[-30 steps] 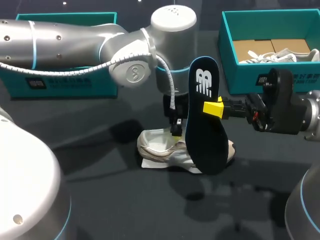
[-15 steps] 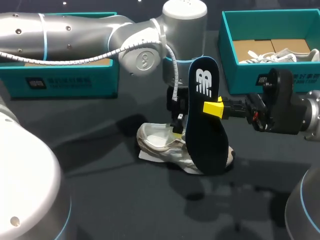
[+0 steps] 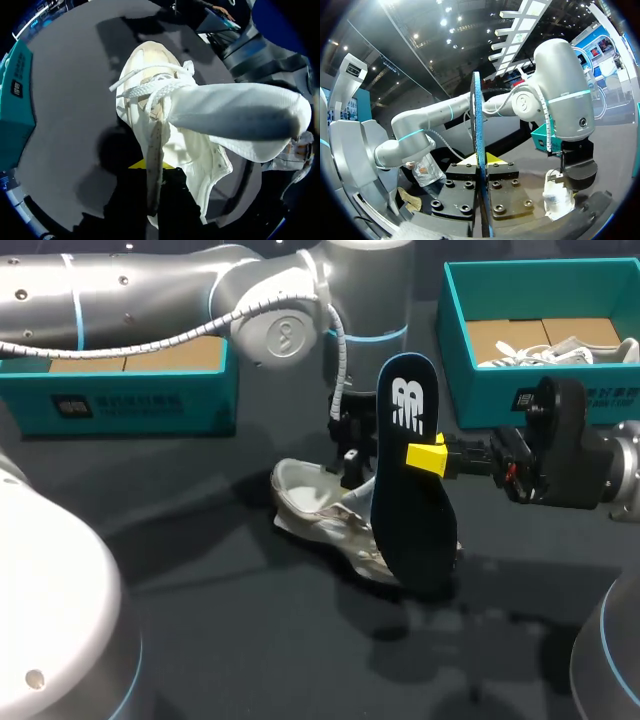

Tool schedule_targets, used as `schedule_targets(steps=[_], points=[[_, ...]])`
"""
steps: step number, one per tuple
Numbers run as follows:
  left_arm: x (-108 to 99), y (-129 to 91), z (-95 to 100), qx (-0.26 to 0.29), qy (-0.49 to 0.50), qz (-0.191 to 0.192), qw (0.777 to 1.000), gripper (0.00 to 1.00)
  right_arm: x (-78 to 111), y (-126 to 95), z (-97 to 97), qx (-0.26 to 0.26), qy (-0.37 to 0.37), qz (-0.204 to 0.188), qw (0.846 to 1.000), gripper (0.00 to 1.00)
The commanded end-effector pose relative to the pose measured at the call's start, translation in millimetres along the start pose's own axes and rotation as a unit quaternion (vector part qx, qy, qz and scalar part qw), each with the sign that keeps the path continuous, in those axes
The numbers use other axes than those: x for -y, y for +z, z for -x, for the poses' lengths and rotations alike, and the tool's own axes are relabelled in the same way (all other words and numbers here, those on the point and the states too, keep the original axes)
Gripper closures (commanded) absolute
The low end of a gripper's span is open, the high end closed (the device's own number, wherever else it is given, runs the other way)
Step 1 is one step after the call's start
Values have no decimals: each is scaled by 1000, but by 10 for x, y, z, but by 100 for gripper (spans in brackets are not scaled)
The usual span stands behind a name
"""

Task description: Take the shoe out of the shoebox, open the shoe tongue, remove and reinsert the insole, then place the shoe into the shoebox

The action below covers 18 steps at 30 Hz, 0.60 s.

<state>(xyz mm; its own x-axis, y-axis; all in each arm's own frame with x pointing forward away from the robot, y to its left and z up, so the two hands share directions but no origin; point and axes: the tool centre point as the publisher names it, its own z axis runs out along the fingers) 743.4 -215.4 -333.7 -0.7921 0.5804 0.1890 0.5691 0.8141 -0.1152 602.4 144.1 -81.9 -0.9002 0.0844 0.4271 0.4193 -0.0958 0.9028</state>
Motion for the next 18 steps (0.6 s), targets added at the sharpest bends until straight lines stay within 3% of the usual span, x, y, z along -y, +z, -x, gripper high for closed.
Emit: schedule_targets(steps=[1,9,12,18], points=[[8,-164,-130,34,159,62,985,100,13,12,-11,2,0,0,1000,100],[8,-164,-130,34,159,62,985,100,13,12,-11,2,0,0,1000,100],[-15,-220,-119,35,242,35,969,100,13,12,-11,2,0,0,1000,100],[42,-203,-120,41,333,48,941,100,13,12,-11,2,0,0,1000,100]])
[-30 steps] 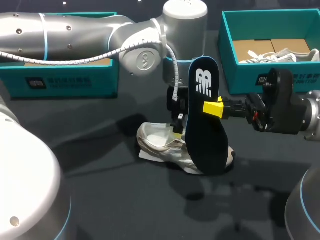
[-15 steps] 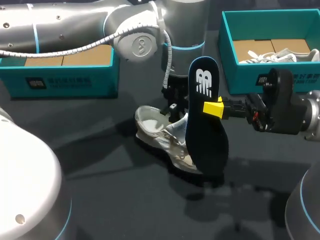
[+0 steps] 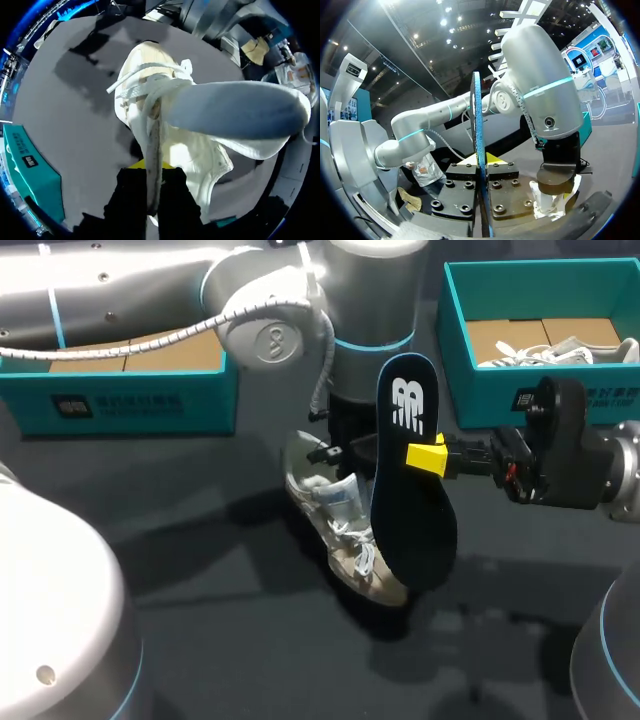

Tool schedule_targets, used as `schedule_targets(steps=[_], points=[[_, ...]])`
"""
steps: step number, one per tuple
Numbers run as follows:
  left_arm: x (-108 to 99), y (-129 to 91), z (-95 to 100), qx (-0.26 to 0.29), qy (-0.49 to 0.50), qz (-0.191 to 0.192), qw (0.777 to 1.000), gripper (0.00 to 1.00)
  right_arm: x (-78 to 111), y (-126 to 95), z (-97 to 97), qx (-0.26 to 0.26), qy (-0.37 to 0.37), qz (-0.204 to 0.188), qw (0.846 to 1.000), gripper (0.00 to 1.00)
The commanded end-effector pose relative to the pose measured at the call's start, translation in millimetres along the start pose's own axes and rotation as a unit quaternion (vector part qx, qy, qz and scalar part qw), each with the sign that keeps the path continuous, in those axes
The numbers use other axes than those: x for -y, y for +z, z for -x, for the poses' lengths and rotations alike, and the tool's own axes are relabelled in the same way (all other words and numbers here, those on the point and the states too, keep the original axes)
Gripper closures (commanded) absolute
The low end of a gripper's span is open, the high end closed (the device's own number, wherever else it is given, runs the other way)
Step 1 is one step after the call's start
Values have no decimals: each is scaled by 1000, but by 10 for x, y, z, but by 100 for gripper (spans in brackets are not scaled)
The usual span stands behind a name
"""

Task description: Take the shoe out of the shoebox, open the shoe tongue, remove and reinsert the insole, then place the shoe into the shoebox

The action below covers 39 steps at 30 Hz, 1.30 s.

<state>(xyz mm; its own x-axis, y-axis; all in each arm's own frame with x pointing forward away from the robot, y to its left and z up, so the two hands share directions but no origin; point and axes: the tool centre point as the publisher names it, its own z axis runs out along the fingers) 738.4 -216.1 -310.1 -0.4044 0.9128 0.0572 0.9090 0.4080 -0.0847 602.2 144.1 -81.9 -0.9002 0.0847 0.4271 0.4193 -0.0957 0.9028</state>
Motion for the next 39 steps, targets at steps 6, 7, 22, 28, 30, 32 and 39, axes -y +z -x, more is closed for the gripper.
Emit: schedule_targets(steps=[6,7,22,28,30,32,39], points=[[131,72,-49,8,118,19,993,100,12,13,-9,2,0,0,1000,100],[140,79,-48,8,119,19,993,100,12,13,-9,2,0,0,1000,100],[236,295,-12,-5,180,32,983,100,12,13,-9,2,0,0,1000,100],[246,355,31,-12,206,34,978,100,12,13,-9,2,0,0,1000,100],[249,387,52,-14,210,35,977,100,12,13,-9,2,0,0,1000,100],[250,421,75,-17,213,37,976,100,12,13,-9,2,0,0,1000,100],[235,574,134,-32,225,33,973,100,12,13,-9,2,0,0,1000,100]])
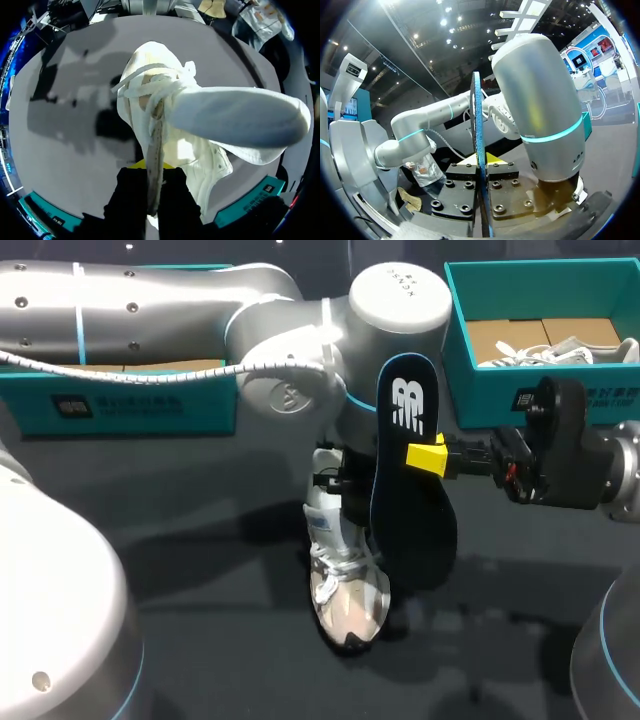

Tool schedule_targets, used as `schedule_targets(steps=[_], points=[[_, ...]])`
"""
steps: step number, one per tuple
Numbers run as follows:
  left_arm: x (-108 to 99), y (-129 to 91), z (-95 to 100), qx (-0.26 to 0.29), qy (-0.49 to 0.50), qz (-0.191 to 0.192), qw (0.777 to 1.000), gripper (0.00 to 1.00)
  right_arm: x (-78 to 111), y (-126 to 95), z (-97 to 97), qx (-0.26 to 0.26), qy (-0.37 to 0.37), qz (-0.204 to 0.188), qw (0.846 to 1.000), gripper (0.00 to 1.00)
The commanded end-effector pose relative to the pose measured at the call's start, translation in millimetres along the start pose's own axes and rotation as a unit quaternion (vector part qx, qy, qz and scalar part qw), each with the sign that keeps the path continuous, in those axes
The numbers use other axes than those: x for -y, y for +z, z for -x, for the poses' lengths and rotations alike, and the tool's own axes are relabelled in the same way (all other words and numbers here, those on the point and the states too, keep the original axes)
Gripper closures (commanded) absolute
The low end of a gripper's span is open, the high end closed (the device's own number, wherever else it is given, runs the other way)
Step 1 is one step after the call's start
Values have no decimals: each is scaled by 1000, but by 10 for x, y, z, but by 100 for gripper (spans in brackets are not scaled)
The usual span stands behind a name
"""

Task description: Take the shoe out of the shoebox, open the shoe tongue, remove and reinsert the insole, then place the shoe into the shoebox

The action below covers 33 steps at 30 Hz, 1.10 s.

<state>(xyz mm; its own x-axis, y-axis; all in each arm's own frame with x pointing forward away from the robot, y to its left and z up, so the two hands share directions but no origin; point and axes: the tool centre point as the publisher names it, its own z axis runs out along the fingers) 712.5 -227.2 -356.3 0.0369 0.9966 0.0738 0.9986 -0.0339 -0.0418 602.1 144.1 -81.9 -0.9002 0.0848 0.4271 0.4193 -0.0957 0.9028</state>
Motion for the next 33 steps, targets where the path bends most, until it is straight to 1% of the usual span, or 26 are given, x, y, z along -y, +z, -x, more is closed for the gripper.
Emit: schedule_targets(steps=[1,7,11,12,13,14,17,19,22,24,25,33], points=[[-57,111,114,-12,2,-8,1000,100,12,12,-9,2,0,0,1000,100],[-70,203,146,-20,-1,-14,1000,100,12,12,-9,2,0,0,1000,100],[-78,207,153,-18,-2,-15,1000,65,12,12,-9,2,0,0,1000,100],[-83,202,153,-13,-3,-14,1000,53,12,12,-9,2,0,0,1000,100],[-102,178,148,-8,-5,-12,1000,36,12,12,-9,2,0,0,1000,100],[-118,150,140,-2,-7,-9,1000,24,12,12,-9,2,0,0,1000,100],[-168,26,97,23,-15,0,1000,0,12,12,-9,2,0,0,1000,100],[-224,-76,56,45,-20,8,999,0,12,12,-9,2,0,0,1000,100],[-313,-250,-8,84,-29,32,996,0,12,12,-9,2,0,0,1000,100],[-381,-420,-66,120,-43,42,991,0,12,12,-9,2,0,0,1000,100],[-420,-547,-112,144,-56,41,987,0,12,12,-9,2,0,0,1000,100],[-420,-547,-112,144,-56,41,987,0,12,12,-9,2,0,0,1000,100]])
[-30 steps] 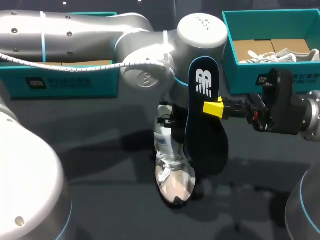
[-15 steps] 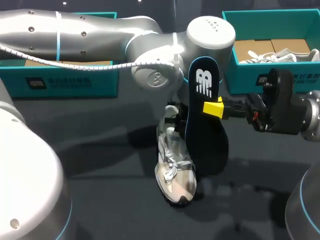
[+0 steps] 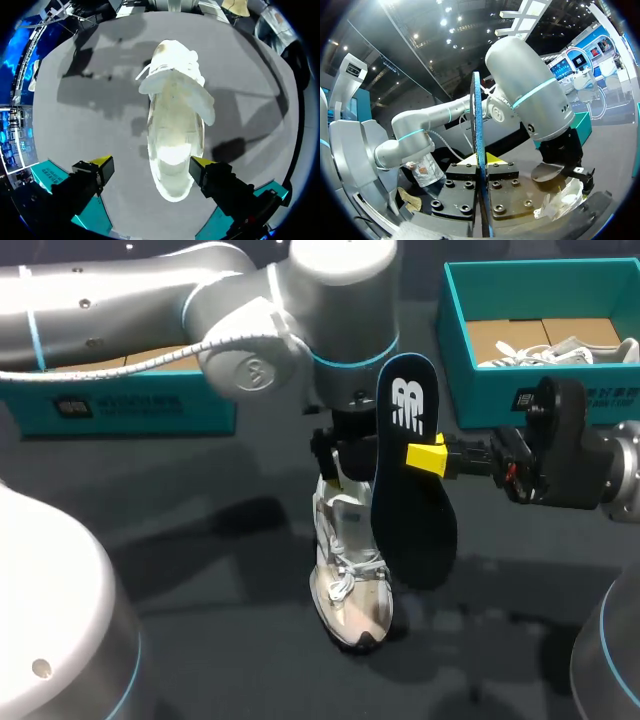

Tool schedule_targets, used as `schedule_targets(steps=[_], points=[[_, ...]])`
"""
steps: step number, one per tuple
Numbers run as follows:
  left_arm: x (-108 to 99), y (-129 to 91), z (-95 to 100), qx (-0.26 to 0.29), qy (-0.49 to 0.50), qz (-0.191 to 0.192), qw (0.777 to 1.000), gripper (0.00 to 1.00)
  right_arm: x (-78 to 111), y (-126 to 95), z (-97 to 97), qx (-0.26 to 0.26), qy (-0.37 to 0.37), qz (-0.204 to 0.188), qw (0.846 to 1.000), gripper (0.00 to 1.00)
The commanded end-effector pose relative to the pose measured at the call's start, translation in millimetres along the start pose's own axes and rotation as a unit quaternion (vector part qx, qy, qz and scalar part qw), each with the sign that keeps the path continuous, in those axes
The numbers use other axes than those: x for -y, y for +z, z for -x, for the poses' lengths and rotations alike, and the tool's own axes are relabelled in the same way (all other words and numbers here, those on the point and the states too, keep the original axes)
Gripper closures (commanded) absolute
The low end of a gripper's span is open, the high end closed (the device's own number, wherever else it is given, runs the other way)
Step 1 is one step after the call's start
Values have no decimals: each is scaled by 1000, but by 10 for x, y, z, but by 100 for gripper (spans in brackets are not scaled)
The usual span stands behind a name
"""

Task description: Take the shoe out of the shoebox, open the shoe tongue, remove and reinsert the insole, then place the shoe into the shoebox

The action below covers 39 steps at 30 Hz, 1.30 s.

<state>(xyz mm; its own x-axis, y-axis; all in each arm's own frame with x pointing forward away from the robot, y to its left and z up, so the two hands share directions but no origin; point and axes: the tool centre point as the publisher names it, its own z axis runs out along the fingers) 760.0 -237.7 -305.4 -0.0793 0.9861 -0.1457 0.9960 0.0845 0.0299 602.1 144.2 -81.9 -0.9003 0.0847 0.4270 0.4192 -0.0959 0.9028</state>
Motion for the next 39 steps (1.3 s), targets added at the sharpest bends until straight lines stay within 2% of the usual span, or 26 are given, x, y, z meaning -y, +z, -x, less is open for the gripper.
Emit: schedule_targets(steps=[1,3,4,7,12,15,31,34,37,39], points=[[16,-50,-158,34,1,1,999,0,12,12,-9,2,0,0,1000,100],[16,-50,-158,34,1,1,999,0,12,12,-9,2,0,0,1000,100],[16,-28,-167,46,21,-15,999,0,12,12,-9,2,0,0,1000,100],[-17,-91,-144,97,24,15,995,0,12,12,-9,2,0,0,1000,100],[-84,-447,2,226,61,46,971,0,12,12,-9,2,0,0,1000,100],[-164,-752,46,321,82,36,943,0,12,12,-9,2,0,0,1000,100],[-164,-752,46,321,82,36,943,0,12,12,-9,2,0,0,1000,100],[-135,-888,187,372,104,44,921,0,12,12,-9,2,0,0,1000,100],[-115,-1072,221,423,113,52,898,0,12,12,-9,2,0,0,1000,100],[-121,-1145,231,439,113,55,889,0,12,12,-9,2,0,0,1000,100]])
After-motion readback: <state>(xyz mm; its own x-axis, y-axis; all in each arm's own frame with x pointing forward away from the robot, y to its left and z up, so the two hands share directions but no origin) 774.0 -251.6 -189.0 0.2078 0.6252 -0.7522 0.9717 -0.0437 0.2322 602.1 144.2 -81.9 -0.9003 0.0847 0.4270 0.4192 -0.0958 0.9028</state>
